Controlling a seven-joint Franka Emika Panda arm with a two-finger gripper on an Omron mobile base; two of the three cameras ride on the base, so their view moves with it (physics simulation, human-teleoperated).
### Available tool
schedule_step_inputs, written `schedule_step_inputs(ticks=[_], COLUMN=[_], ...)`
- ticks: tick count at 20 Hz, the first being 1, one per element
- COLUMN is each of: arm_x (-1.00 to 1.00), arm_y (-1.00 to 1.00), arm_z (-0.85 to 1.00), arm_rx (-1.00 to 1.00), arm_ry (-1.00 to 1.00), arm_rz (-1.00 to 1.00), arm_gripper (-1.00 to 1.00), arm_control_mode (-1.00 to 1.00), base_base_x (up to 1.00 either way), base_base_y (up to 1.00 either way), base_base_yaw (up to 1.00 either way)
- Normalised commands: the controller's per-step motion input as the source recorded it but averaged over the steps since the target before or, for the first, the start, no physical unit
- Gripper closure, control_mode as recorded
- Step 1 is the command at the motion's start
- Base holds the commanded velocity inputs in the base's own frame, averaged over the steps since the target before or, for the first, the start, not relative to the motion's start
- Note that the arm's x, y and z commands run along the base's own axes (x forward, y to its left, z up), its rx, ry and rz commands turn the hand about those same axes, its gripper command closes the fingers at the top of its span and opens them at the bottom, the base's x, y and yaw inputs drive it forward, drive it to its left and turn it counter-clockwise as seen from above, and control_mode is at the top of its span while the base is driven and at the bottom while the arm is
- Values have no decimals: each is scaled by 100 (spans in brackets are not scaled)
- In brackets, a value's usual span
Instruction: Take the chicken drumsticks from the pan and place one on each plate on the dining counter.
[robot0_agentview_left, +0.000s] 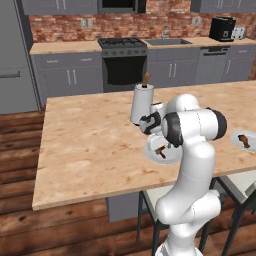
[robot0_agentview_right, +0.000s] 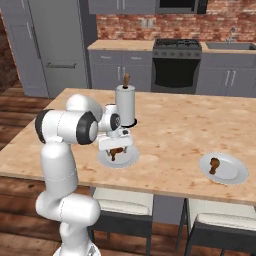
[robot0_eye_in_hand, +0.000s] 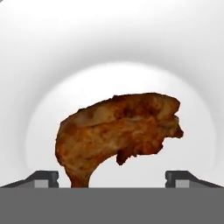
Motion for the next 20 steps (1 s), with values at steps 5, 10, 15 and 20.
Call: schedule_step_inputs(ticks=[5,10,15,20], arm_x=[-1,-26,-59,-85], arm_y=[4,2,0,0], arm_z=[34,69,54,33], arm_rx=[0,0,0,6], arm_ry=[-1,-3,-13,-12], arm_rz=[0,0,0,0], arm_gripper=[-100,-100,-100,-100], arm_control_mode=[-100,-100,-100,-100], base_base_x=[0,0,0,0], base_base_y=[0,0,0,0], base_base_yaw=[0,0,0,0])
